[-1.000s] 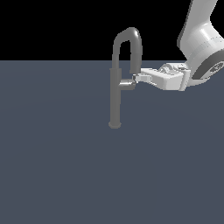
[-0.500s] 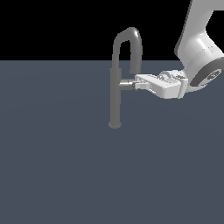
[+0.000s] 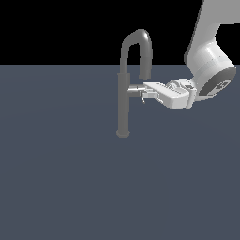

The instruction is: Turn on the faucet by rotating a designated handle.

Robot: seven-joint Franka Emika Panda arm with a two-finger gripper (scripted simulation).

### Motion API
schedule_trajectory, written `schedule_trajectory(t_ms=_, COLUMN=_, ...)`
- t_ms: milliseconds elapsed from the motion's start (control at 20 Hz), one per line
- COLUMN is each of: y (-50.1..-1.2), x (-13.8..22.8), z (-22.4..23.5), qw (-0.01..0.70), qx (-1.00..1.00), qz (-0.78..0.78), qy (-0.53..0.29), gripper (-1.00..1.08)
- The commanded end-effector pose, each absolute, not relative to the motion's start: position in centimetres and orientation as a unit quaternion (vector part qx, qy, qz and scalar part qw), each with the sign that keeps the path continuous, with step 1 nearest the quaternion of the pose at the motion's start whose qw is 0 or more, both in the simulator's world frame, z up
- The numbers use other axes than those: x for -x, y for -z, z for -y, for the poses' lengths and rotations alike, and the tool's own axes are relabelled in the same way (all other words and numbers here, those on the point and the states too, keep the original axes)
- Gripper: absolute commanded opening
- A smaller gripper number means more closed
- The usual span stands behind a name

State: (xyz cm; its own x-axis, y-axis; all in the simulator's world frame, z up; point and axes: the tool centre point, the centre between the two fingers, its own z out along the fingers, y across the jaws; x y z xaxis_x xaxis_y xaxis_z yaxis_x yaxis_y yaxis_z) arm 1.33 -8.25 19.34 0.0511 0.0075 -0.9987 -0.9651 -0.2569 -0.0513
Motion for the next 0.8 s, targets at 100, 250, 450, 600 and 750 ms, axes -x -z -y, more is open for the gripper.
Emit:
schedule_trajectory(t_ms=100, y=-18.8, x=-1.6, z=8.2, qw=0.444, qx=0.572, qz=-0.419, qy=-0.548, gripper=-1.0)
schedule_trajectory(t_ms=250, y=-17.7, x=-2.0, z=8.1, qw=0.442, qx=0.569, qz=-0.423, qy=-0.55, gripper=-1.0)
schedule_trajectory(t_ms=450, y=-16.3, x=-2.6, z=8.0, qw=0.44, qx=0.564, qz=-0.428, qy=-0.552, gripper=-1.0)
schedule_trajectory(t_ms=600, y=-15.3, x=-3.0, z=7.9, qw=0.439, qx=0.561, qz=-0.431, qy=-0.554, gripper=-1.0)
schedule_trajectory(t_ms=750, y=-14.3, x=-3.3, z=7.8, qw=0.437, qx=0.558, qz=-0.434, qy=-0.555, gripper=-1.0)
